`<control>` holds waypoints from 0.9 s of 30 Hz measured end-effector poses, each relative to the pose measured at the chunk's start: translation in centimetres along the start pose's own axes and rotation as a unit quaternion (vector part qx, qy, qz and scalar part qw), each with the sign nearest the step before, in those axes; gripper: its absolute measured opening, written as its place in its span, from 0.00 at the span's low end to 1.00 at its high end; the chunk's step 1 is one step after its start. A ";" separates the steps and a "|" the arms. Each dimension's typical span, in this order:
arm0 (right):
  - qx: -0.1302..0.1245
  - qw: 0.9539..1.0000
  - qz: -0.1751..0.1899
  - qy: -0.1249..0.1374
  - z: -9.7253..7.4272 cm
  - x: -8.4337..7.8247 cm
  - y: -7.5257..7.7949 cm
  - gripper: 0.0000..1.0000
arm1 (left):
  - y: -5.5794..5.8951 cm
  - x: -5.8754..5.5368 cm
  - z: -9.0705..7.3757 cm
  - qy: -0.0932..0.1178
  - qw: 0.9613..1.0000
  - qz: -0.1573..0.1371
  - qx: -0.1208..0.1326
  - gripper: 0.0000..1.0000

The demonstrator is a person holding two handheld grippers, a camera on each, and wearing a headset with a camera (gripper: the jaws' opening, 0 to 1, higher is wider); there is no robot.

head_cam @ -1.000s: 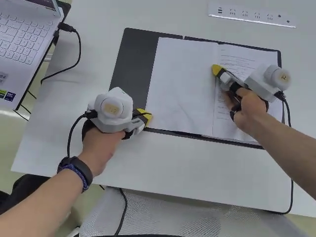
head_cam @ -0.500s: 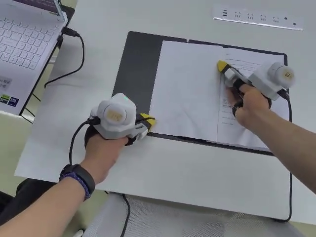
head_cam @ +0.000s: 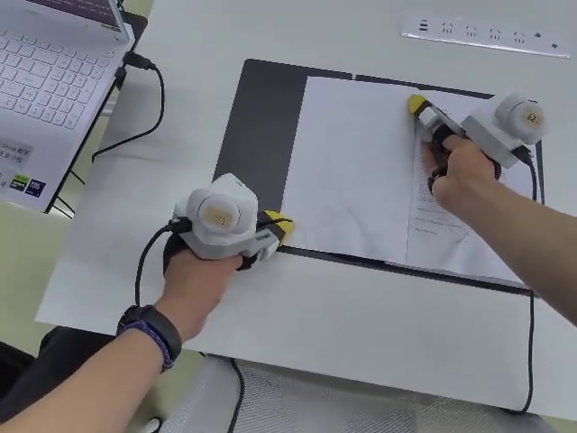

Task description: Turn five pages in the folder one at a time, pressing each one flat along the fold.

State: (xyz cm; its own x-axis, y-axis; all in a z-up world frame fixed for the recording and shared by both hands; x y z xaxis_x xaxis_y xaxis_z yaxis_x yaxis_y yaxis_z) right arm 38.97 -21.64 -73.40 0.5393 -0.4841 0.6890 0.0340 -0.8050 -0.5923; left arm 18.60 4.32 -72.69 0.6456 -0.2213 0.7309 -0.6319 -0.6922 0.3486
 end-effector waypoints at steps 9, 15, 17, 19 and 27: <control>0.003 1.000 0.003 0.006 -0.4 -0.1 -0.5 0.00 | 0.1 0.0 -0.1 0.001 1.000 0.000 -0.002 0.00; 0.011 1.000 -0.010 -0.005 -1.6 -0.7 -0.8 0.00 | 0.2 0.0 -0.2 0.006 1.000 -0.007 0.000 0.00; 0.013 1.000 -0.009 -0.007 -2.1 -1.0 -0.7 0.00 | 0.1 0.0 -0.2 0.009 1.000 -0.008 0.001 0.00; 0.018 1.000 -0.011 -0.010 -2.5 -1.3 -0.6 0.00 | 0.2 0.0 -0.2 0.011 1.000 -0.009 0.002 0.00; 0.029 0.999 -0.029 -0.025 -4.3 -2.5 -0.7 0.00 | 0.0 -0.1 -0.1 0.013 1.000 -0.010 0.001 0.00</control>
State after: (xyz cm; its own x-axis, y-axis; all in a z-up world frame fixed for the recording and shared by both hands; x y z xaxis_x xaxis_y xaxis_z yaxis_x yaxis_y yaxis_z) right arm 34.01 -21.36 -72.93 0.5768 -0.4181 0.7018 0.1146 -0.8092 -0.5762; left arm 18.50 4.40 -72.72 0.6461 -0.1894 0.7394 -0.6182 -0.6980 0.3614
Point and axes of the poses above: the centre of the closed fingertips' face, and the gripper's own axes: z roughly forward along the fingers, y roughly to its right, x roughly out of its top, the point moved 10 cm from there along -z, roughly backward along the fingers, and after that the axes turned 8 degrees about -x, right-handed, at the moved point
